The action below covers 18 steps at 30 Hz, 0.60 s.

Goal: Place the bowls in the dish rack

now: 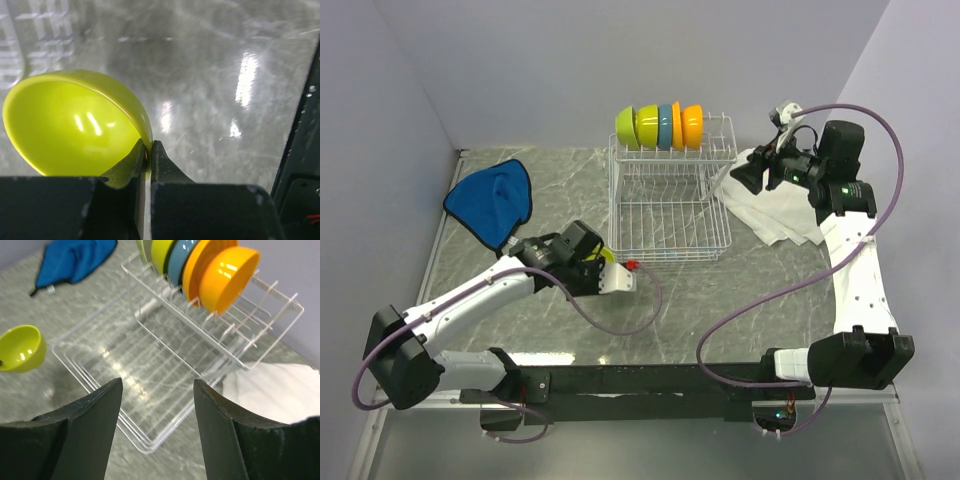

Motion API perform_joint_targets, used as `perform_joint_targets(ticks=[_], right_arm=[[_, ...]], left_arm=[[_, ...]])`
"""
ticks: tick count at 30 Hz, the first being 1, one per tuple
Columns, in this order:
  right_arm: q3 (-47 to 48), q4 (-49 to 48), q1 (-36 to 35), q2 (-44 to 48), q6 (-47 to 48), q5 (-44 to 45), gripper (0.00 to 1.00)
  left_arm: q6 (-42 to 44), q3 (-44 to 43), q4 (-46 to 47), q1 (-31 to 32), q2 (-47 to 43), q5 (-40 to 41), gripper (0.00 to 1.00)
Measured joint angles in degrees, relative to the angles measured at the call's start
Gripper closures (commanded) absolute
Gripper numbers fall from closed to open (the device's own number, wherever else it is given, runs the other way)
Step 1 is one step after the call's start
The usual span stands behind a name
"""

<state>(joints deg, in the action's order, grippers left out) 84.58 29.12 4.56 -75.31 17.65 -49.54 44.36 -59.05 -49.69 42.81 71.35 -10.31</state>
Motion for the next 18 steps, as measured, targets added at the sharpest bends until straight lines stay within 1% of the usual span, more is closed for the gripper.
perform_joint_targets(ticks=[4, 10, 14, 15, 16, 18], right_arm=[[-1.53, 3.08, 0.20, 1.01, 4.42, 1.20, 0.33], [-2.10, 5.81, 0.24, 0.98, 6.75, 1.70, 0.33], [-2.10, 7.10, 0.26, 0.92, 8.24, 1.70, 0.33], [-2.10, 7.41, 0.24, 0.87, 8.76, 1.70, 0.33], [-2.10, 7.69, 0.24, 0.83, 9.25, 1.68, 0.33], [-2.10, 8.46, 0.24, 0.57, 10.54, 1.64, 0.33]], left_arm=[[0.04, 3.08, 1.49, 3.08, 0.50, -1.49, 0.99], [0.81, 6.58, 1.64, 5.14, 1.09, -3.89, 0.99], [0.83, 8.07, 2.08, 6.45, 4.02, -4.26, 0.98], [0.61, 8.48, 2.47, 6.64, 4.92, -4.37, 0.96], [0.42, 8.98, 2.89, 6.80, 5.55, -4.37, 0.91], [0.13, 9.92, 3.93, 7.06, 5.84, -4.31, 0.87]])
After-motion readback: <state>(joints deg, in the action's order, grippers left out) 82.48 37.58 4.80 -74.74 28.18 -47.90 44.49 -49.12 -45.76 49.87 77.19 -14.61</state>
